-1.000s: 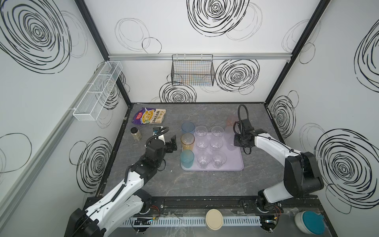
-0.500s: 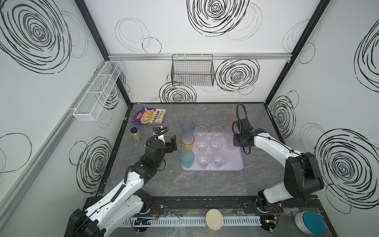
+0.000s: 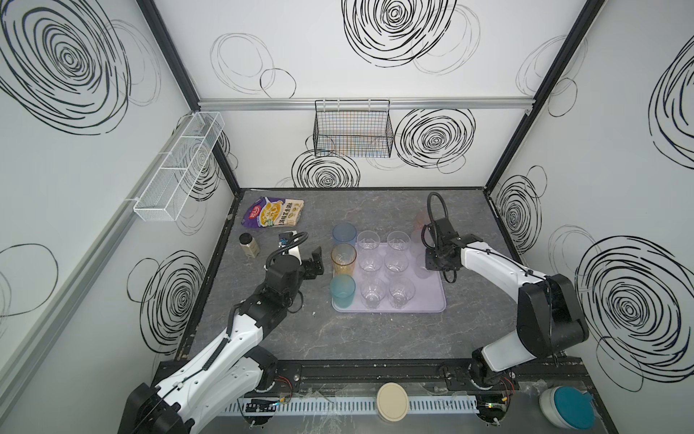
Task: Place the glasses into the tray
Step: Place the glass on the tray, then pick up the glass from the top-right of the table.
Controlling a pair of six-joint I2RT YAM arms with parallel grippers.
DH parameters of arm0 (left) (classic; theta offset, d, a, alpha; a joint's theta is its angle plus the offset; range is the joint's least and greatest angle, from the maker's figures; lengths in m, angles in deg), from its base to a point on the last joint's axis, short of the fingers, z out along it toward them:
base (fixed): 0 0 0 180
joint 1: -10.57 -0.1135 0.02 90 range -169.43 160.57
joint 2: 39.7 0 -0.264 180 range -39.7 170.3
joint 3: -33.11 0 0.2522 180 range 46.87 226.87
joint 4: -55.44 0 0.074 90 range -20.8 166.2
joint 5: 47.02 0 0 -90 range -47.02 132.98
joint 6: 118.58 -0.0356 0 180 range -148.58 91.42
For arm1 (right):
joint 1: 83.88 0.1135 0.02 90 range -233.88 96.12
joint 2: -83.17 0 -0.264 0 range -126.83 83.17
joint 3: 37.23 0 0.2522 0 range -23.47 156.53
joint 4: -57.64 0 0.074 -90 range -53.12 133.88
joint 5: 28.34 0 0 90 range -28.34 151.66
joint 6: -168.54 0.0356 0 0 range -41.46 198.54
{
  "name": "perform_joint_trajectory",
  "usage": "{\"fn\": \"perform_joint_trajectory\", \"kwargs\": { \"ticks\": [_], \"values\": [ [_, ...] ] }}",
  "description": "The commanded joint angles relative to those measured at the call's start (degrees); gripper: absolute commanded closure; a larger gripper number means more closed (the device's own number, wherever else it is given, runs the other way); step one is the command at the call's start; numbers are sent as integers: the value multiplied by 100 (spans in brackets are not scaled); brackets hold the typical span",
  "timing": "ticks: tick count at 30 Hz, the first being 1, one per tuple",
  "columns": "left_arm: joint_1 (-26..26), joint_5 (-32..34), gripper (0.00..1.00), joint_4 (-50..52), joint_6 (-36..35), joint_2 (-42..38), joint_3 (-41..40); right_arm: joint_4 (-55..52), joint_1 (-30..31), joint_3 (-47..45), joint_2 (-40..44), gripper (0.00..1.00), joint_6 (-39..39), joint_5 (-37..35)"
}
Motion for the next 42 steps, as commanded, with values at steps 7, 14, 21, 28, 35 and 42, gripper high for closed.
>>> {"fn": "perform_joint_trajectory", "kwargs": {
  "ticks": [7,14,21,28,35,42],
  "values": [
    [-41,-27,7,-211,71,-54,43,-208,23,74,106,75,-43,-204],
    [-47,111,7,-314,69,20,23,-450,-372,636,490,64,-141,247],
    [615,767,8,-288,-92,266,299,616,-1176,1125,507,53,124,581],
    [2364,1643,7,-437,-899,903,927,1530,-1517,1383,-380,48,613,917],
    [3109,503,5,-545,-1196,2236,1735,1189,-1550,2304,-1795,48,669,1325],
    [3484,202,3,-587,-1199,2913,1964,1513,-1591,2405,-2331,51,668,1437]
  ]
}}
